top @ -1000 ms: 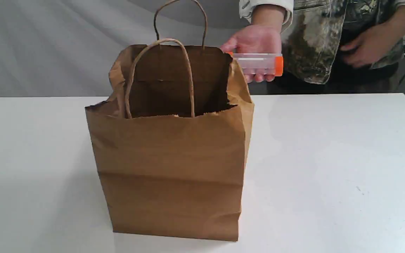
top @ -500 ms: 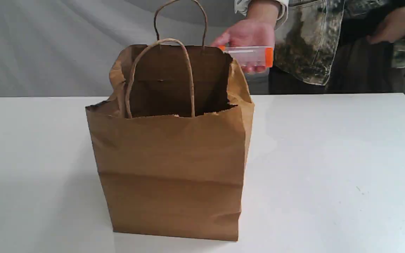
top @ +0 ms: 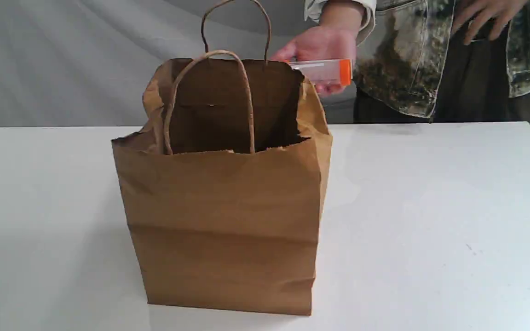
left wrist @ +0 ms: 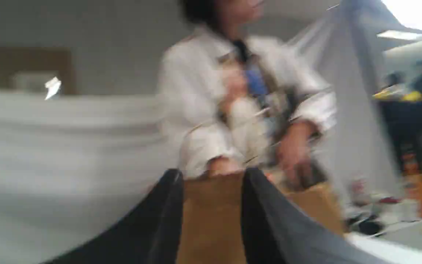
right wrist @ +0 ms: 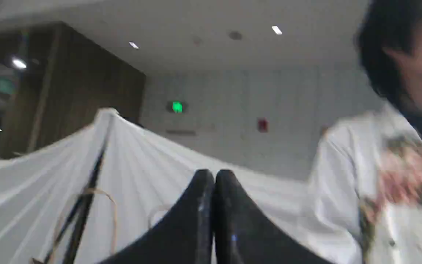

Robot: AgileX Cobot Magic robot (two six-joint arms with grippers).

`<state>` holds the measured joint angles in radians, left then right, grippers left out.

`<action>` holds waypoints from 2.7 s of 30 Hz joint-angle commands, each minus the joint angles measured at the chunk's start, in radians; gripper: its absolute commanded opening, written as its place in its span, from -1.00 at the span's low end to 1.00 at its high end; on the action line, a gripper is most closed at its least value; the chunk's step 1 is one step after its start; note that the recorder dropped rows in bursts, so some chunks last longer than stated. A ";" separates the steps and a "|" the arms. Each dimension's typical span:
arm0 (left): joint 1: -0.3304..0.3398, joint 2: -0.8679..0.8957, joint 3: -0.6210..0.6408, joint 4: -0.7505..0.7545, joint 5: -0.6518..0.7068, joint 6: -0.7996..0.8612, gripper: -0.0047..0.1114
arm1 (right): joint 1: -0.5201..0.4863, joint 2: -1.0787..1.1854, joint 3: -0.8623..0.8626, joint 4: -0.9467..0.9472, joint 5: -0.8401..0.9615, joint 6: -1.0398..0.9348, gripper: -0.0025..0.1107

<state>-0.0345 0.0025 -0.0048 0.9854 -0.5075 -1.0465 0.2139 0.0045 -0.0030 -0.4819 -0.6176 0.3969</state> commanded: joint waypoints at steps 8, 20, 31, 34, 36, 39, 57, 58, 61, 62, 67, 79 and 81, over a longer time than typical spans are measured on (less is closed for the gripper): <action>-0.005 -0.002 0.005 -0.012 0.452 -0.025 -0.42 | 0.006 0.121 0.003 0.266 -0.167 -0.171 -0.96; -0.005 -0.002 0.005 -0.012 0.398 -0.053 -0.42 | 0.006 0.585 -0.339 0.025 -0.318 0.253 -0.96; -0.005 -0.002 0.005 -0.012 0.406 -0.079 -0.42 | 0.006 1.085 -0.825 -0.648 -0.128 0.852 -0.96; -0.005 -0.002 0.005 -0.012 0.406 -0.079 -0.42 | 0.006 1.186 -0.946 -0.902 -0.021 1.045 -0.85; -0.005 -0.002 0.005 -0.012 0.406 -0.079 -0.42 | 0.006 1.248 -1.019 -1.115 0.061 1.244 -0.69; -0.005 -0.002 0.005 -0.012 0.406 -0.079 -0.42 | 0.003 1.329 -1.087 -1.262 0.077 1.433 -0.39; -0.005 -0.002 0.005 -0.012 0.405 -0.096 -0.42 | 0.006 1.728 -1.291 -1.262 0.070 1.677 0.30; -0.005 -0.002 0.005 -0.012 0.405 -0.107 -0.42 | 0.006 1.737 -1.291 -1.262 0.081 1.677 0.30; -0.005 -0.002 0.005 -0.012 0.405 -0.129 -0.42 | 0.006 1.763 -1.291 -1.262 0.048 1.673 0.33; -0.005 -0.002 0.005 -0.012 0.405 -0.129 -0.42 | 0.006 1.774 -1.291 -1.262 0.016 1.660 0.33; -0.005 -0.002 0.005 -0.003 0.405 -0.127 -0.42 | 0.006 1.833 -1.291 -1.262 -0.038 1.600 0.33; -0.005 -0.002 0.005 -0.003 0.405 -0.127 -0.42 | 0.006 1.896 -1.291 -1.262 0.007 1.550 -0.48; -0.005 -0.002 0.005 -0.003 0.401 -0.127 -0.42 | 0.006 1.896 -1.291 -1.262 -0.034 1.496 -0.96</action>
<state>-0.0345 0.0025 -0.0048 0.9842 -0.1016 -1.1657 0.2196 1.8941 -1.2880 -1.7406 -0.6165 1.9307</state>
